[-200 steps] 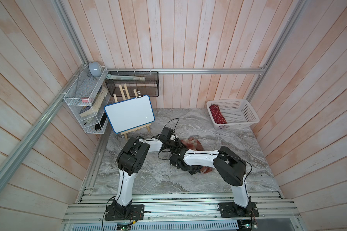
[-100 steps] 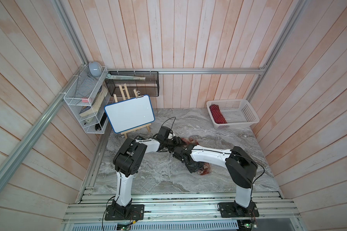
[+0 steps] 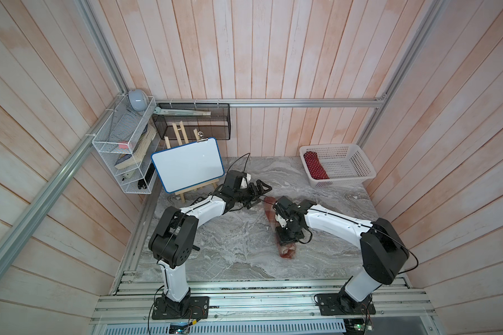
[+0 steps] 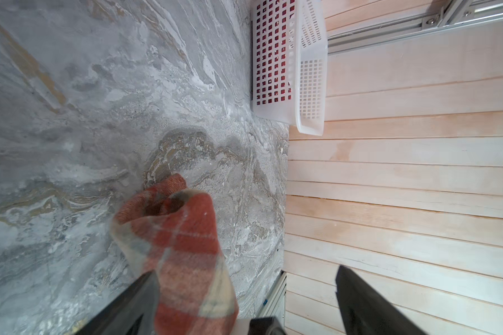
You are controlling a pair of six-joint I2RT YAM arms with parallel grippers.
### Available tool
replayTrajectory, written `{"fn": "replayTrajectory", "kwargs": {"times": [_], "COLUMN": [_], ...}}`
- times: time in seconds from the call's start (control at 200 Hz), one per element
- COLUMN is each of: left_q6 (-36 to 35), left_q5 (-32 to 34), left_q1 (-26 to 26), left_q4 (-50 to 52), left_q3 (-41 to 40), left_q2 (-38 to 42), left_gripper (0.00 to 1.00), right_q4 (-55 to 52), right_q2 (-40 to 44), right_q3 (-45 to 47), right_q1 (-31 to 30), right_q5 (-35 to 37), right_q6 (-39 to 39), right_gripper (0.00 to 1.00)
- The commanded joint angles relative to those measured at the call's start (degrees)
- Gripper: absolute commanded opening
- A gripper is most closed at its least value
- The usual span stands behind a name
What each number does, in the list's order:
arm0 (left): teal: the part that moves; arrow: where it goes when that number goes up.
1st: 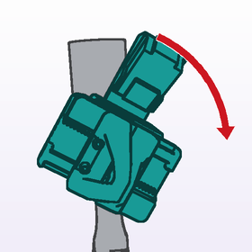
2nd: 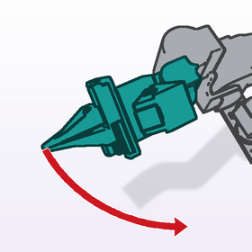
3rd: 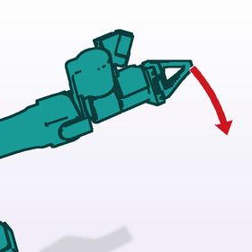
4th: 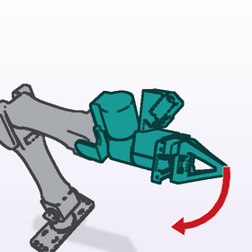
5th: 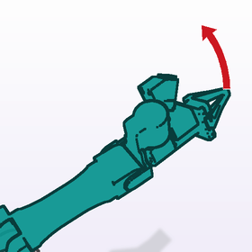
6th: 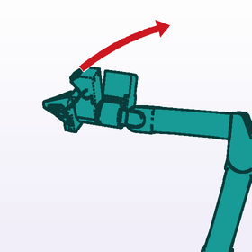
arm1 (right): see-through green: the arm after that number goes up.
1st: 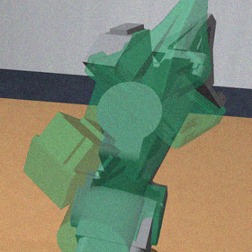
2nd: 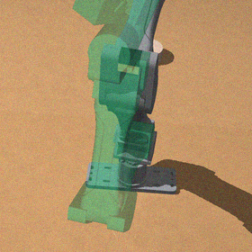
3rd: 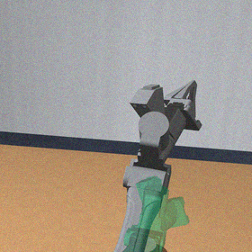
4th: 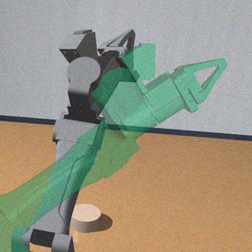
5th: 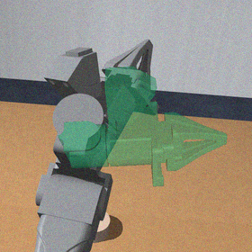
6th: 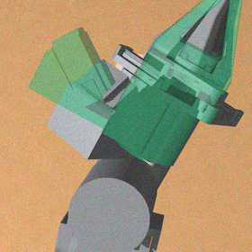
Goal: Roll up the skirts
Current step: Roll the skirt at the center of the board.
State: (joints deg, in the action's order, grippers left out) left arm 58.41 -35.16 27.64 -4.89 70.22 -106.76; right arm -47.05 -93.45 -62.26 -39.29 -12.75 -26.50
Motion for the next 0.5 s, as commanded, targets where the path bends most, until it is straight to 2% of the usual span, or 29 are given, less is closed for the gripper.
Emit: {"fn": "replayTrajectory", "kwargs": {"times": [0.0,0.14,0.295,0.49], "left_q6": [-3.2,-3.6,-4.7,-6.1], "left_q5": [-0.6,-1.0,0.3,-3.1], "left_q1": [-0.2,-0.3,-0.3,0.0], "left_q4": [0.4,-0.7,-1.1,0.3], "left_q3": [-2.3,-5.0,-6.2,-5.5], "left_q2": [2.0,3.0,5.0,2.3], "left_gripper": [1.0,1.0,0.99,1.0], "right_q4": [6.1,11.4,20.0,26.0], "right_q2": [1.6,2.5,4.9,6.2], "right_q3": [4.2,10.2,18.6,24.9], "right_q1": [3.5,6.7,9.3,11.7], "right_q5": [-14.5,-21.4,-29.1,-33.4], "right_q6": [-0.9,-2.9,-8.9,-13.5], "right_gripper": [0.0,0.0,0.0,0.0]}}
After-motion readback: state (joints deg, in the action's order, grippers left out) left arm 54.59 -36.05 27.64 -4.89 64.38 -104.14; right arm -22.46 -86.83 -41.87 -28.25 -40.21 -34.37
